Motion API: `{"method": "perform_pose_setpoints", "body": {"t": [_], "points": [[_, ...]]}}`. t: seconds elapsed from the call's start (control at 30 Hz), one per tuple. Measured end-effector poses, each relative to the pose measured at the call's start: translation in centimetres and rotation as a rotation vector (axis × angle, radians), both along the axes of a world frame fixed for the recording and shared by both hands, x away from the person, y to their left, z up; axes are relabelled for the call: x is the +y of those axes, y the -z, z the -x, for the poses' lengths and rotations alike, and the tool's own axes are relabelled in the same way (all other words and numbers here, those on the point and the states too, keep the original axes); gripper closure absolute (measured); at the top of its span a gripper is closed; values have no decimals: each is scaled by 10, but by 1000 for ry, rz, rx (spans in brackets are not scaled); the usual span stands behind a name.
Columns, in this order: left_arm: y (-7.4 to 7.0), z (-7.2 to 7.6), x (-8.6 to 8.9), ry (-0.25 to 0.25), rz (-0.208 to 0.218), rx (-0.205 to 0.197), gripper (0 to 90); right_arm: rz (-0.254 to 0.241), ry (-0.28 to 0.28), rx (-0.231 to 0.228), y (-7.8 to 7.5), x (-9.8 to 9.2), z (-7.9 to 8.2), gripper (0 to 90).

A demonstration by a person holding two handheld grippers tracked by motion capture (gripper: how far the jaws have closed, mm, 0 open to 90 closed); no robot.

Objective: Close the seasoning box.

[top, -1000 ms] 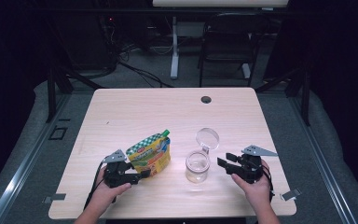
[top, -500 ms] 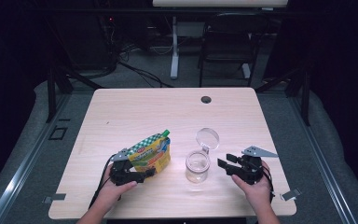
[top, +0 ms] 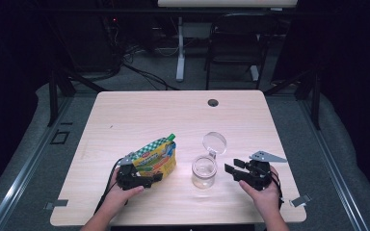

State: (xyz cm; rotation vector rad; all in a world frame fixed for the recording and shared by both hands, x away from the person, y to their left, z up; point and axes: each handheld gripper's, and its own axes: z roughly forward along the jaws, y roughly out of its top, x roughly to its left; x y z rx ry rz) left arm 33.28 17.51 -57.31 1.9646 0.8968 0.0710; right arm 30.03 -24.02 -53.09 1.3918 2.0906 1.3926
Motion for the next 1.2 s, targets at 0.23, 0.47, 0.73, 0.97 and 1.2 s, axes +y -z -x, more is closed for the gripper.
{"method": "perform_pose_setpoints", "body": {"t": [0.23, 0.47, 0.73, 0.97, 1.2], "points": [[3, -1, -2, -7, -2, 8, 295, 3, -5, 1, 0, 1, 0, 498], [4, -2, -2, -12, -9, 6, 277, 4, -6, 1, 0, 1, 1, 498], [7, -4, -4, -14, -6, 11, 260, 6, -8, 1, 0, 1, 1, 497], [8, -3, -8, -16, -17, -3, 255, 4, -10, 1, 1, 2, 0, 497], [10, -3, -11, -23, -14, -25, 255, 5, -10, 5, 1, 1, 0, 497]]}}
